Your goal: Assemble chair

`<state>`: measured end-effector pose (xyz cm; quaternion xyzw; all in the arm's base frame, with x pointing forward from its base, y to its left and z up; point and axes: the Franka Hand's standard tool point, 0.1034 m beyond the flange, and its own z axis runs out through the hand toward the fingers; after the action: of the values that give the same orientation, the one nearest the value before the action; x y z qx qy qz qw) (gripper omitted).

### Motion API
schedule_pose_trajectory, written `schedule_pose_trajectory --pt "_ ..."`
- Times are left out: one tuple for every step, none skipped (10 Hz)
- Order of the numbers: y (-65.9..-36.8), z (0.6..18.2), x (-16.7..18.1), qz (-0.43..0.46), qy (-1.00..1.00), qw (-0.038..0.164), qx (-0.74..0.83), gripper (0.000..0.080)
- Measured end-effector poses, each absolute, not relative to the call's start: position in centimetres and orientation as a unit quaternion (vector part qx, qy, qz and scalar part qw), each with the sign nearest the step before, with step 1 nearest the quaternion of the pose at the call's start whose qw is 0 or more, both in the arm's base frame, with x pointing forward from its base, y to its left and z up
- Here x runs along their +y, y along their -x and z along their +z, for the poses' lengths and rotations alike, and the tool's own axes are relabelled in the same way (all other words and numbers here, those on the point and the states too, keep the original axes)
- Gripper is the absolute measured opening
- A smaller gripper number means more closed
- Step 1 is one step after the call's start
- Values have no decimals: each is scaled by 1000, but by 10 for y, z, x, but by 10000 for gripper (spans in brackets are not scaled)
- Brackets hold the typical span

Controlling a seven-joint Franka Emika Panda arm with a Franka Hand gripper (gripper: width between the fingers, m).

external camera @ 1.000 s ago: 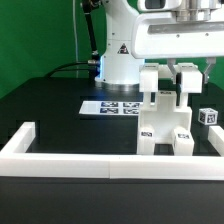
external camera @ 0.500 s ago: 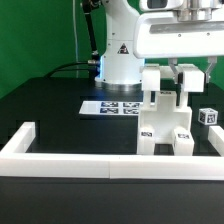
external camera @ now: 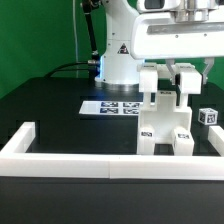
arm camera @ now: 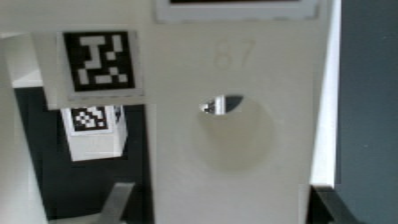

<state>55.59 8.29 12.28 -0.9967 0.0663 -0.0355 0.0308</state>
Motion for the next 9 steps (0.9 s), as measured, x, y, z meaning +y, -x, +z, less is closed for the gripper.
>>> schedule_pose_trajectory --pt "-556 124 82 -36 997 31 62 289" --pt "-555 124 81 -36 997 31 57 289" --pt "-552 124 81 -35 997 31 57 289" --pt "-550 124 82 -34 997 31 56 289" --pt "-549 123 83 -35 997 31 54 289" --pt "-548 121 85 -36 997 30 54 289" --pt "-547 117 86 -33 998 29 54 289" --pt "-546 116 85 -32 998 29 54 289" --pt "-546 116 85 -32 998 29 54 289"
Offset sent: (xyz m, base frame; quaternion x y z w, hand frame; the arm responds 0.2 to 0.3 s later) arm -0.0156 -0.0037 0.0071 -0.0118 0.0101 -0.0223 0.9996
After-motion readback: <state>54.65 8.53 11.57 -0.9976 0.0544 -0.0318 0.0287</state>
